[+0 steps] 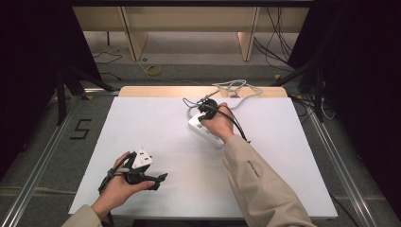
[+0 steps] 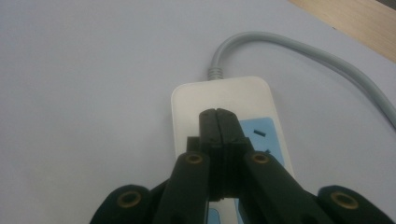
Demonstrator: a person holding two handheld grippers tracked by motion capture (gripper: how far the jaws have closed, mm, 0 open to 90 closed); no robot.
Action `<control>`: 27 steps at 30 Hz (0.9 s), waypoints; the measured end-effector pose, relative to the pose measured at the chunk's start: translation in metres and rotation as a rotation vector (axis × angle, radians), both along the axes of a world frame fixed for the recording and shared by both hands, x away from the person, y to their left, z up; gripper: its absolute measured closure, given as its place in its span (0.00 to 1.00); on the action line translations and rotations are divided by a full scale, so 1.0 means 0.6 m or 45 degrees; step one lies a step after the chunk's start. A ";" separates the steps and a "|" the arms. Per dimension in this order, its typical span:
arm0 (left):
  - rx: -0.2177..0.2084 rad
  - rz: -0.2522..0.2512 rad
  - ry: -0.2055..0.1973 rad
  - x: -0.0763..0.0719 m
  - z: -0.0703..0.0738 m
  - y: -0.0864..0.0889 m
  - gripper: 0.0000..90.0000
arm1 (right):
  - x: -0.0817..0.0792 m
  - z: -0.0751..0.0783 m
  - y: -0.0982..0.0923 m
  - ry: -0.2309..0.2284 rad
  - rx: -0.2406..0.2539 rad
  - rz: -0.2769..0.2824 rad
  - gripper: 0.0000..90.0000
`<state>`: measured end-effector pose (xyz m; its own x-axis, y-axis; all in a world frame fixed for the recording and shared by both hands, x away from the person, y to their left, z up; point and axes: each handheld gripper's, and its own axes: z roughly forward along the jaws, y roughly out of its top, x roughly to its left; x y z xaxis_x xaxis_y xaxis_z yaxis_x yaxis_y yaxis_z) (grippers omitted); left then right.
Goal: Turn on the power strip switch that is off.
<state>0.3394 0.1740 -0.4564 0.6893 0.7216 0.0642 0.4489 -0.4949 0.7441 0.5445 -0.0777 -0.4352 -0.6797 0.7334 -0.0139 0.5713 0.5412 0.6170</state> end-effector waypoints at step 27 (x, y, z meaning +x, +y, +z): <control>0.008 -0.012 -0.001 -0.001 0.000 0.000 0.18 | 0.012 -0.008 0.013 0.076 -0.070 -0.003 1.00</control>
<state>0.3388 0.1739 -0.4564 0.6958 0.7149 0.0695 0.4436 -0.5038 0.7413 0.5515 -0.0696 -0.4399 -0.6787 0.7343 -0.0140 0.6075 0.5720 0.5511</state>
